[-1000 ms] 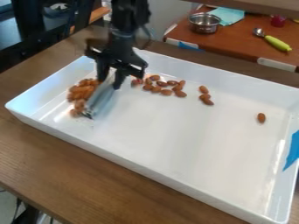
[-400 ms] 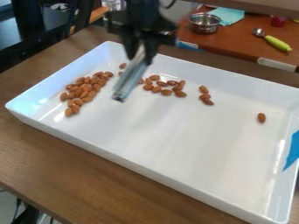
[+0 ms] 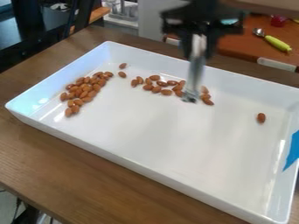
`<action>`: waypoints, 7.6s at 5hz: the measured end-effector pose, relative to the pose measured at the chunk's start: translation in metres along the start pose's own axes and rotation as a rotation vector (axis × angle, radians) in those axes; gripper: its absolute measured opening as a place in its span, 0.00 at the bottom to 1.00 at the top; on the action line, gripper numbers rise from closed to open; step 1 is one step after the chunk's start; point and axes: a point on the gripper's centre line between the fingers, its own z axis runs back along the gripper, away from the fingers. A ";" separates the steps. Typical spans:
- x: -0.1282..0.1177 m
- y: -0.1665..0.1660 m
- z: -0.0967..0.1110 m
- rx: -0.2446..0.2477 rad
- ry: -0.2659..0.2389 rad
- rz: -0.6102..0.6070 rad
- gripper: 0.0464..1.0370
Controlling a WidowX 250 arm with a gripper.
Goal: Sweep into pile
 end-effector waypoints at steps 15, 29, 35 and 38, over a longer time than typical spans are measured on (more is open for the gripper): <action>-0.039 -0.126 -0.082 -0.034 0.113 -0.147 0.29; 0.058 0.137 -0.049 0.249 -0.160 0.011 0.29; 0.036 0.125 -0.077 0.242 -0.033 -0.046 0.29; 0.056 0.157 -0.060 0.350 0.014 -0.078 0.29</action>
